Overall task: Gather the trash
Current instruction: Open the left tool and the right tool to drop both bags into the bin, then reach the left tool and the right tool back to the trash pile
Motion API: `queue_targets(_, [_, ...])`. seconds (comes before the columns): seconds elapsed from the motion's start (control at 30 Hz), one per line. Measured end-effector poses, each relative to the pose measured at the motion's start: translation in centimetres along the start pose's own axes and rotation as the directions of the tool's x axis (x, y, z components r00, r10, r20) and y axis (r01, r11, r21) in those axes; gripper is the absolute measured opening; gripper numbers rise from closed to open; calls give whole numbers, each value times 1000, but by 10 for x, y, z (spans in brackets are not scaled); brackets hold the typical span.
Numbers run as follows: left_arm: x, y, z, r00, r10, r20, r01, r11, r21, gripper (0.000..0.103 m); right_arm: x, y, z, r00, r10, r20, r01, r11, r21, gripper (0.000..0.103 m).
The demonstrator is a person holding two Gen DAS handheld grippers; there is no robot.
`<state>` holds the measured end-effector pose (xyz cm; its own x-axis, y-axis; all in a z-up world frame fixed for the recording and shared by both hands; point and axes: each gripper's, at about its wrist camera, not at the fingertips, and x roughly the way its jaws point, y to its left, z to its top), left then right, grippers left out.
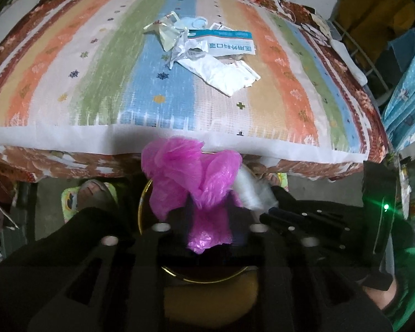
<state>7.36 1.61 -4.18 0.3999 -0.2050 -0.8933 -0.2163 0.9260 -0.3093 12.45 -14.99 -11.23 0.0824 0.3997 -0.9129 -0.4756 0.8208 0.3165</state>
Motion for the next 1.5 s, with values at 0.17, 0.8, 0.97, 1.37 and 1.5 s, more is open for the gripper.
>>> queue_targets(0.17, [-4,3,2,1000,-8,18,9,1000,-25,44,-5,-1,2,1000,-12,27,12,1000,2,37])
queue_targets(0.8, [-25,19,41,988,61,138,-51,996,-80,87,-42,7,27,985,-22,172,38,995,-94,68])
queue_targets(0.97, [-25,28,63,985,85,152,-68,991,-117,97,-54,7,42,979,-18,202,41,993,-108,78])
queue_targets(1.37, [-18,28,104,981,130,141,-112,986,-124,97,-61,5,72,974,-29,227,61,988,-139,94])
queue_targets(1.5, [-10,27,119,985,127,118,-114,987,-110,97,-61,11,87,971,-35,238,79,981,-179,94])
